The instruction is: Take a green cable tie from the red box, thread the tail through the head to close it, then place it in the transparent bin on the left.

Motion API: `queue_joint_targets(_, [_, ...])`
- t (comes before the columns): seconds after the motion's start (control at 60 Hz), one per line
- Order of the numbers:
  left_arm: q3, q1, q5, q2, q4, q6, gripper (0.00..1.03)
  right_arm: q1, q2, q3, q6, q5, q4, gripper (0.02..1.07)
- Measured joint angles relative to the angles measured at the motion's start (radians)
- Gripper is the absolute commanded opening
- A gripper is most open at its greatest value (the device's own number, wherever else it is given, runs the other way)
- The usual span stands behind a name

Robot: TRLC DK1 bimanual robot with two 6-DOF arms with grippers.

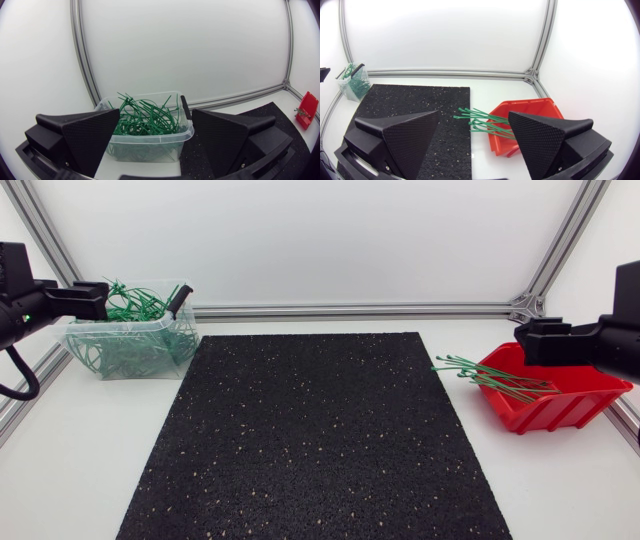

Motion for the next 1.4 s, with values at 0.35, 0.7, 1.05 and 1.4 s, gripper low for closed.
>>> queue_joint_targets(0.35, [-0.263, -0.003, 0.005, -0.300, 0.000, 0.003, 1.00, -0.069, -0.253, -0.200, -0.103, 0.002, 0.133, 1.02])
queue_joint_targets(0.7, [-0.491, -0.067, 0.008, -0.616, -0.032, 0.001, 1.00, -0.082, -0.450, -0.380, -0.120, -0.020, 0.243, 1.02])
queue_joint_targets(1.05, [-0.618, -0.117, -0.039, -0.819, -0.078, -0.043, 1.00, -0.083, -0.596, -0.578, -0.086, -0.077, 0.364, 1.02])
queue_joint_targets(1.4, [-0.735, -0.163, -0.082, -1.004, -0.124, -0.103, 1.00, -0.087, -0.732, -0.761, -0.037, -0.131, 0.474, 1.02])
